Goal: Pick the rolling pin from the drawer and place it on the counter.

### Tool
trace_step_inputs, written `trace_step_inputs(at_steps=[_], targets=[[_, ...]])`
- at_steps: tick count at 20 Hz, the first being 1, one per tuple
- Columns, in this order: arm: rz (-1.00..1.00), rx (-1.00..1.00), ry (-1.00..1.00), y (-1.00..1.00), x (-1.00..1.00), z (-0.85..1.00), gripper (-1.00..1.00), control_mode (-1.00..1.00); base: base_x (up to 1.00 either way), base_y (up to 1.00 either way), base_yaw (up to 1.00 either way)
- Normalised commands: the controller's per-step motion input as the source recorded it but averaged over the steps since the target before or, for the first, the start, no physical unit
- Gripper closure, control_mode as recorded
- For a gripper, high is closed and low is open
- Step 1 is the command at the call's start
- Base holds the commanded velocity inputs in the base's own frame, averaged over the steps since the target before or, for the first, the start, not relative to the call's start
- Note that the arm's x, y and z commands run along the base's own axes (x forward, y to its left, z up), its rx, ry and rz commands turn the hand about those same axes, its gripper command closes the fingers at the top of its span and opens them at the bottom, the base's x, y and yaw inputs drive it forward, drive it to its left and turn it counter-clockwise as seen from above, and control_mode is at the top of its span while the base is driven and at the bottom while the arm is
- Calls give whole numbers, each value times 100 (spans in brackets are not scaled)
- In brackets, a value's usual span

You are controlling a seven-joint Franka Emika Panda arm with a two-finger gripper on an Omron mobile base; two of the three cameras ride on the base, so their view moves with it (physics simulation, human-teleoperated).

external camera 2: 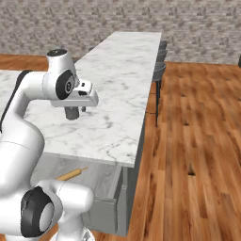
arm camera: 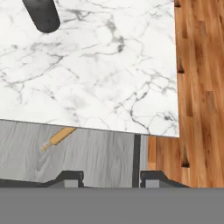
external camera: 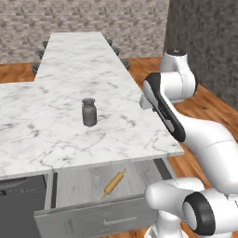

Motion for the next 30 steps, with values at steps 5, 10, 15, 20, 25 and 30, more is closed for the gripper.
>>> trace_step_inputs(at_steps=[5,10,15,20,25,30], targets=[[0,0,-9,11,-3,-1,-100,-100,0,0,0],[0,0,-11,48,-13,-6,-100,-100,0,0,0],[-1,0,0,67,-17,-19,-100,-100,0,0,0],[-7,0,21,55,-15,-33,-100,-100,0,0,0],[-13,0,26,44,-25,-55,-100,-100,0,0,0],[-20,0,15,59,-23,-90,-100,-100,0,0,0]])
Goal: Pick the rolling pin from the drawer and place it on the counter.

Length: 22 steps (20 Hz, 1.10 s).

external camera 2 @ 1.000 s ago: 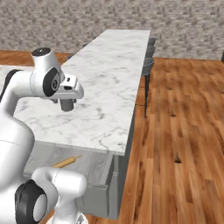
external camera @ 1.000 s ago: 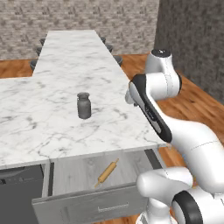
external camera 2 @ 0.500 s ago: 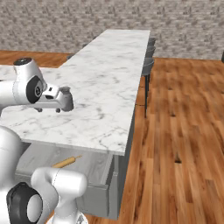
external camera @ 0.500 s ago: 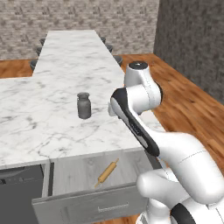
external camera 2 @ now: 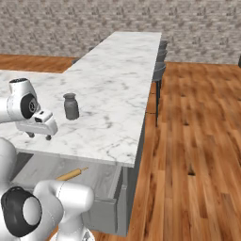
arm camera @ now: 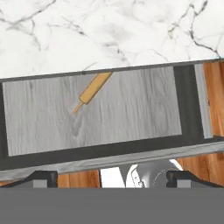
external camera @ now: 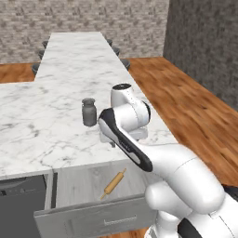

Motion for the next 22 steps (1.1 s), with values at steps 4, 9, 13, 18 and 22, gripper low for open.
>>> trace_step_inputs(at_steps=[4,9,13,18,22], targets=[[-14,0,11,60,-2,-87,-100,-100,0,0,0],[-9,0,12,47,0,-79,-100,-100,0,0,0],[-9,0,7,18,0,-63,-100,-100,0,0,0],[-6,0,0,1,0,-61,-100,-100,0,0,0],[-4,0,0,0,0,-59,-100,-100,0,0,0]])
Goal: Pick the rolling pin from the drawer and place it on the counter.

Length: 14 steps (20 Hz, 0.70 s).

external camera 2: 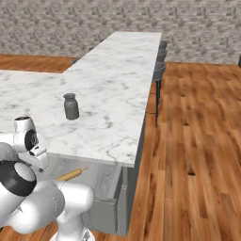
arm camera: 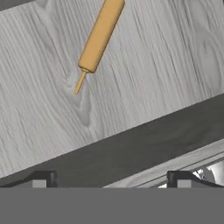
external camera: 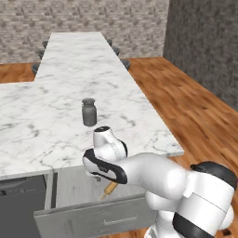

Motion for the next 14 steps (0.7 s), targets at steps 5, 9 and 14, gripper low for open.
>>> trace_step_inputs(at_steps=[5,9,14], targets=[[-3,0,0,0,4,-54,-100,-100,0,0,0],[-2,0,0,3,16,-43,-100,-100,0,0,0],[0,0,-3,7,23,-35,-100,-100,0,0,0]])
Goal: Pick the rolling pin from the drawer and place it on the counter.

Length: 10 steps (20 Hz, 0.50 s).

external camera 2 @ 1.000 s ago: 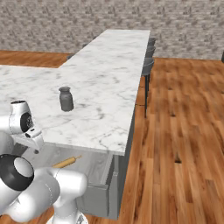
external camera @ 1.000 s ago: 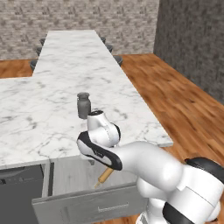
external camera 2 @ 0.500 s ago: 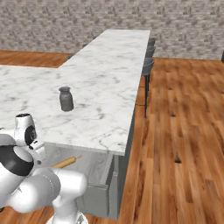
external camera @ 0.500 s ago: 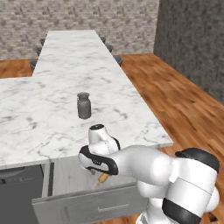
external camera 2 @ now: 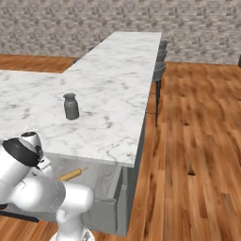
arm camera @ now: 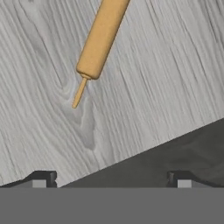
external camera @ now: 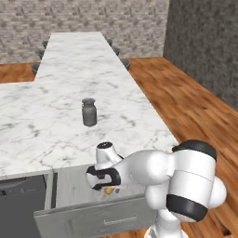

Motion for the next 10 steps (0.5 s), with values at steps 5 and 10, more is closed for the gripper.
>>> trace_step_inputs(at_steps=[5,10], targets=[[0,0,-5,8,27,-30,-100,-100,0,0,0],[0,0,-6,10,38,-27,-100,-100,0,0,0]])
